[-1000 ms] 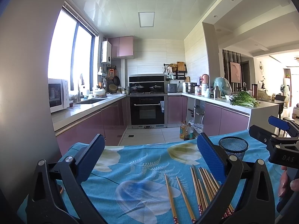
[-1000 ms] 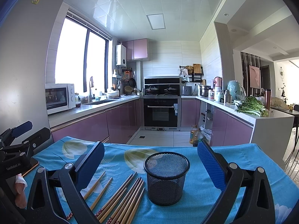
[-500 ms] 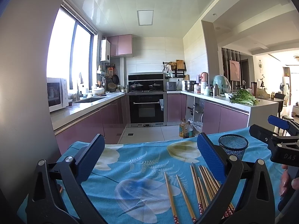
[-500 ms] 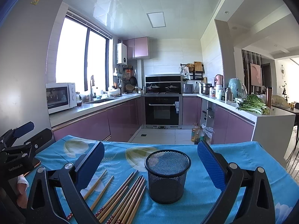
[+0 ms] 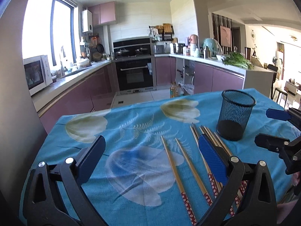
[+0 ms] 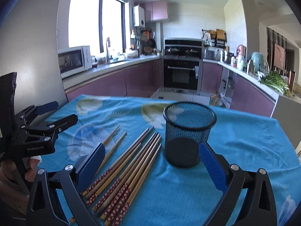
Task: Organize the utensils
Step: 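Grasp one red-tipped chopstick with the left tool while the right tool grasps another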
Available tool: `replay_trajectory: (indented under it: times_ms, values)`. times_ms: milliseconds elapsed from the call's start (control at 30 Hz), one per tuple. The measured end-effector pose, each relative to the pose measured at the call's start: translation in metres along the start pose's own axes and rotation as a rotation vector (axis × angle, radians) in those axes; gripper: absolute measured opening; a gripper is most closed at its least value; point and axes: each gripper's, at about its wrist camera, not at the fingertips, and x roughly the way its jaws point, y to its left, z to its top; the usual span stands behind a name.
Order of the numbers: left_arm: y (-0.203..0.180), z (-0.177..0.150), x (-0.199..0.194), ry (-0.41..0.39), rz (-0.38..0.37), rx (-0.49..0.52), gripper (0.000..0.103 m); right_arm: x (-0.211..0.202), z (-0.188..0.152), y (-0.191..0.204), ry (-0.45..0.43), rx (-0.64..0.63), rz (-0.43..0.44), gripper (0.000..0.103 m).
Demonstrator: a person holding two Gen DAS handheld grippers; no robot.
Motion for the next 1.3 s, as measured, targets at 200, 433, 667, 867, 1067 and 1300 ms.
replay_trajectory:
  times_ms: [200, 433, 667, 867, 1067, 1300]
  values:
    - [-0.005, -0.019, 0.04, 0.16, -0.057, 0.049, 0.092, 0.034, -0.013, -0.003, 0.167, 0.028, 0.02, 0.072]
    - [-0.013, -0.032, 0.077, 0.29, -0.131, 0.075, 0.067, 0.052, -0.018, -0.003, 0.247, 0.026, 0.019, 0.051]
    - [-0.024, -0.037, 0.102, 0.39, -0.17, 0.105, 0.043, 0.058, -0.019, -0.008, 0.29, 0.023, 0.008, 0.042]
    - [-0.028, -0.034, 0.115, 0.403, -0.194, 0.095, 0.039, 0.067, -0.017, -0.004, 0.316, 0.007, 0.0, 0.035]
    - [-0.031, -0.028, 0.122, 0.412, -0.217, 0.07, 0.024, 0.075, -0.014, -0.005, 0.316, 0.038, 0.035, 0.013]
    - [-0.027, -0.026, 0.121, 0.415, -0.226, 0.014, 0.008, 0.07, -0.014, -0.011, 0.297, 0.085, 0.065, 0.006]
